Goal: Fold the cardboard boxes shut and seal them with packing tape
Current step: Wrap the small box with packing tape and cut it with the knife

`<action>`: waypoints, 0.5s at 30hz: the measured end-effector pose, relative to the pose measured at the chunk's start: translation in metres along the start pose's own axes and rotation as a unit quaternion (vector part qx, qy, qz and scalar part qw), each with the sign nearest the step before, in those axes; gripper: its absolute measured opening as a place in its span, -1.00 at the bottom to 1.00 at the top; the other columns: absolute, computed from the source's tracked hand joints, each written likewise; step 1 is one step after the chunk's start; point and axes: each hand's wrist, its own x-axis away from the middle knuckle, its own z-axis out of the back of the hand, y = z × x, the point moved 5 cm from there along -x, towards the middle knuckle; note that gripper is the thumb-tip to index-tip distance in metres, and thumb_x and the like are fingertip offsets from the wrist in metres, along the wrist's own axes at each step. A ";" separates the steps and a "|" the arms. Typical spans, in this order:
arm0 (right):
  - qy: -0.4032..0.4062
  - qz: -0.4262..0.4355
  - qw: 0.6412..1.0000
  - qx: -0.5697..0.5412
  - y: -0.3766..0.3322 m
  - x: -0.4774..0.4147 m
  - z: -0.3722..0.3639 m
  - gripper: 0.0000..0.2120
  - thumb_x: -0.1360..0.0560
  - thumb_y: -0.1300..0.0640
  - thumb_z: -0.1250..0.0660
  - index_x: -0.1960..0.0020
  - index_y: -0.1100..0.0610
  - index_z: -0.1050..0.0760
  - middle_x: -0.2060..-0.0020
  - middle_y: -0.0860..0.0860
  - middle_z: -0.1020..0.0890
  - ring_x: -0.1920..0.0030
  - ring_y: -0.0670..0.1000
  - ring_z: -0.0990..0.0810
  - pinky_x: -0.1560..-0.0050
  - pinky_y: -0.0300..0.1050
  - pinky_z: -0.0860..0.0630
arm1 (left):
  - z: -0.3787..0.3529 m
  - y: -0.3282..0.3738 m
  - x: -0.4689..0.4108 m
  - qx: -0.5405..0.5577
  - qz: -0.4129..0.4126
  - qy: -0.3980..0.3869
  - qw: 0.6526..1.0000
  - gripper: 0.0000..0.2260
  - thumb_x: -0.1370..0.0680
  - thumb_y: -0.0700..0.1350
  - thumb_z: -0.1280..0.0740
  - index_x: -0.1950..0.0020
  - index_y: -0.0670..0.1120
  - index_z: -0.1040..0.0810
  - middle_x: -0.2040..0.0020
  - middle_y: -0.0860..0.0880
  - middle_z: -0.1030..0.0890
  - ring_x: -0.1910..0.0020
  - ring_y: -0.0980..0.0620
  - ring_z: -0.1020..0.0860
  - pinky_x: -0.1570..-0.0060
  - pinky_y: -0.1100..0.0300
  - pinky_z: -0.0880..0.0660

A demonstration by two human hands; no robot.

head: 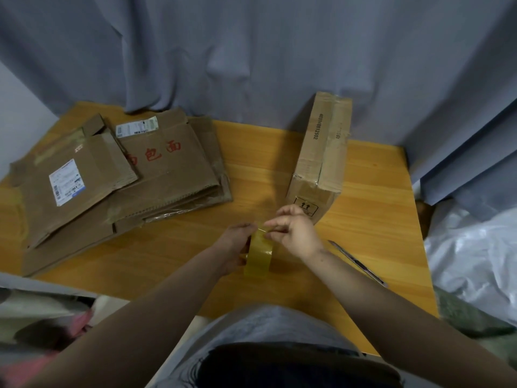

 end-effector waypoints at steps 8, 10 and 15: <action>0.009 0.059 0.983 0.174 -0.010 0.001 -0.006 -0.84 -0.51 0.21 -0.35 -0.05 0.20 -0.63 -0.11 0.02 -0.43 -0.08 -0.09 -0.43 -0.05 -0.50 -0.20 | 0.002 0.004 0.004 -0.056 -0.015 0.010 0.998 -0.87 -0.51 -0.26 -0.27 0.15 -0.03 -0.48 0.26 -0.05 -0.47 0.31 0.02 -0.42 0.29 0.20 -0.30; 0.014 0.060 0.982 0.179 -0.011 0.002 -0.006 -0.88 -0.54 0.22 -0.32 -0.02 0.21 -0.60 -0.10 0.01 -0.40 -0.04 -0.11 -0.43 0.01 -0.51 -0.18 | 0.006 0.006 0.004 -0.101 -0.033 0.034 0.994 -0.81 -0.49 -0.35 -0.27 0.09 -0.05 -0.47 0.27 -0.04 -0.42 0.32 0.05 -0.37 0.35 0.23 -0.26; 0.010 0.081 0.967 0.240 -0.015 0.006 -0.006 -0.81 -0.59 0.10 -0.23 -0.11 0.16 -0.53 -0.18 0.00 -0.44 -0.19 -0.03 -0.46 -0.06 -0.31 -0.34 | 0.003 0.003 0.003 -0.151 -0.037 0.023 0.988 -0.72 -0.49 -0.33 -0.34 -0.11 -0.09 -0.37 0.16 -0.10 -0.46 0.23 0.02 -0.42 0.24 0.17 -0.39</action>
